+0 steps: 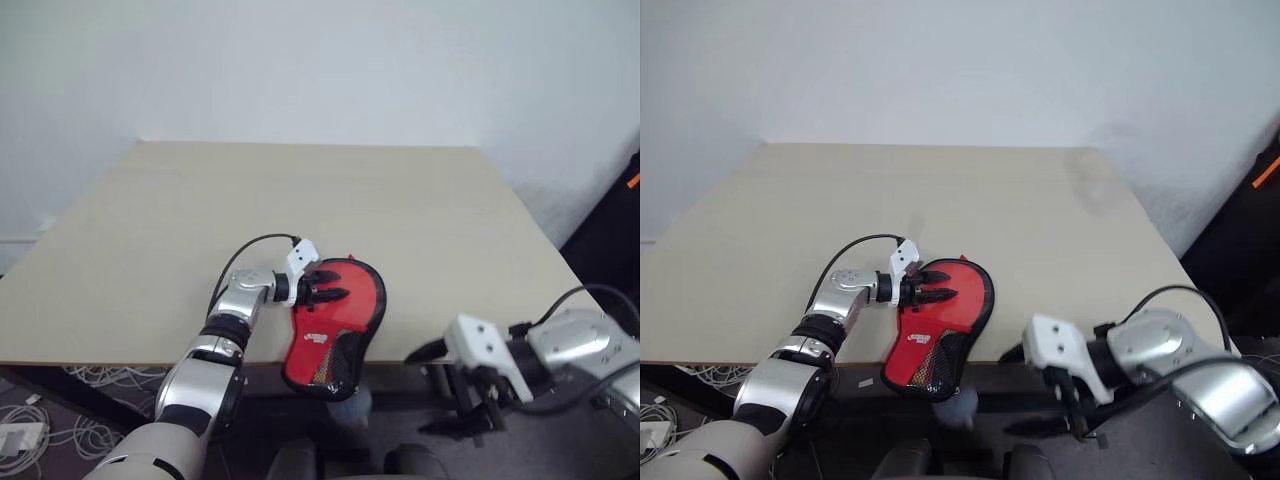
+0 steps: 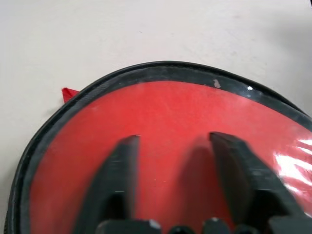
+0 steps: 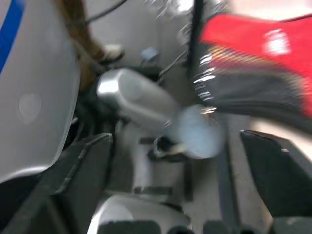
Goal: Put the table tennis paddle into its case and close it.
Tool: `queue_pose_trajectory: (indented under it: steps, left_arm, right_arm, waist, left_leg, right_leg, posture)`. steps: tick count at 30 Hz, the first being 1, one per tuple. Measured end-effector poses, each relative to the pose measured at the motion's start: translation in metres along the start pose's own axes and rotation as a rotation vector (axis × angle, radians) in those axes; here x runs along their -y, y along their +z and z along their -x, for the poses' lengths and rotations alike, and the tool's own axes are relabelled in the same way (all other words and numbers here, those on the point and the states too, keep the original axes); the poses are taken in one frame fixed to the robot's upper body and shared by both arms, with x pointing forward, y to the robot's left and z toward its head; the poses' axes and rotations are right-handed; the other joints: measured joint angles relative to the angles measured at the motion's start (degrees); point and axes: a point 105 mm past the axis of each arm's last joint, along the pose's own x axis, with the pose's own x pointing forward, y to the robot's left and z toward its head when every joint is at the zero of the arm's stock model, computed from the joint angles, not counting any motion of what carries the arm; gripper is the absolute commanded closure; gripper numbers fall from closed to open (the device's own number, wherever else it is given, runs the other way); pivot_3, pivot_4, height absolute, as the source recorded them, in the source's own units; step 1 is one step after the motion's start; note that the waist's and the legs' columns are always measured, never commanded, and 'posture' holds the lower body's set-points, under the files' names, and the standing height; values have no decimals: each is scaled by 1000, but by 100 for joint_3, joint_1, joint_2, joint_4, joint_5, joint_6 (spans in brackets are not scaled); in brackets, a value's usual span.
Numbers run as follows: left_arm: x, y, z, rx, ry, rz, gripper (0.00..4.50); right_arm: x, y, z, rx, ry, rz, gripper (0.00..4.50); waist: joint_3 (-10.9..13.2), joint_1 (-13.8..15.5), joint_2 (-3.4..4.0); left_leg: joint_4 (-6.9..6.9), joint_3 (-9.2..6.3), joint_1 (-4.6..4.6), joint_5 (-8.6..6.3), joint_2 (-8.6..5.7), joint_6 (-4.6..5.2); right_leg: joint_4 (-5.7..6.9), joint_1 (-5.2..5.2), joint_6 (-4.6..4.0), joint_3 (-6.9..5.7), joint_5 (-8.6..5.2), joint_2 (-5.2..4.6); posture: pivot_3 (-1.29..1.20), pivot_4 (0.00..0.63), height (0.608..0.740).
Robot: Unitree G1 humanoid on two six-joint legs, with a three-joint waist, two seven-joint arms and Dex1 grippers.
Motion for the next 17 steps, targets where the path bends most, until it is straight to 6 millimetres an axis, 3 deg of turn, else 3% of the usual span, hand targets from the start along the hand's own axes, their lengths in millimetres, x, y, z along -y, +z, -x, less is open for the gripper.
queue_pose_trajectory:
  steps: [3, 7, 13, 17]
  left_arm:
    - [-1, -1, 11, 25, 33, -2, 32]
    - [-6, 1, 45, 71, 133, 15, 32]
    - [-25, 20, 132, 171, 457, 37, 32]
    - [-20, 14, 158, 215, 581, 104, 32]
  right_arm:
    - [42, 21, 10, 126, -177, -9, 0]
    - [81, 36, 16, 254, -356, -76, 0]
    - [111, 47, 2, 349, -479, -176, 0]
    - [124, 47, -15, 359, -495, -235, 0]
  waist:
    - [3, -42, -4]
    - [9, -43, -10]
    - [17, -33, -1]
    - [17, -35, 1]
  left_leg:
    - [-6, 5, -8, 1, 5, -1]
    - [-21, 8, -17, 2, 5, -2]
    - [-21, 11, -11, 4, 4, -3]
    - [-23, 13, -6, 3, 4, -3]
  right_leg:
    - [3, -3, -4, 3, 4, 4]
    - [1, -17, -19, 8, 28, 4]
    - [2, -16, -20, 7, 28, -2]
    - [-1, -17, -25, 6, 25, -5]
  posture:
    - [0, 0, 740]
    - [0, 0, 740]
    - [0, 0, 740]
    - [0, 0, 740]
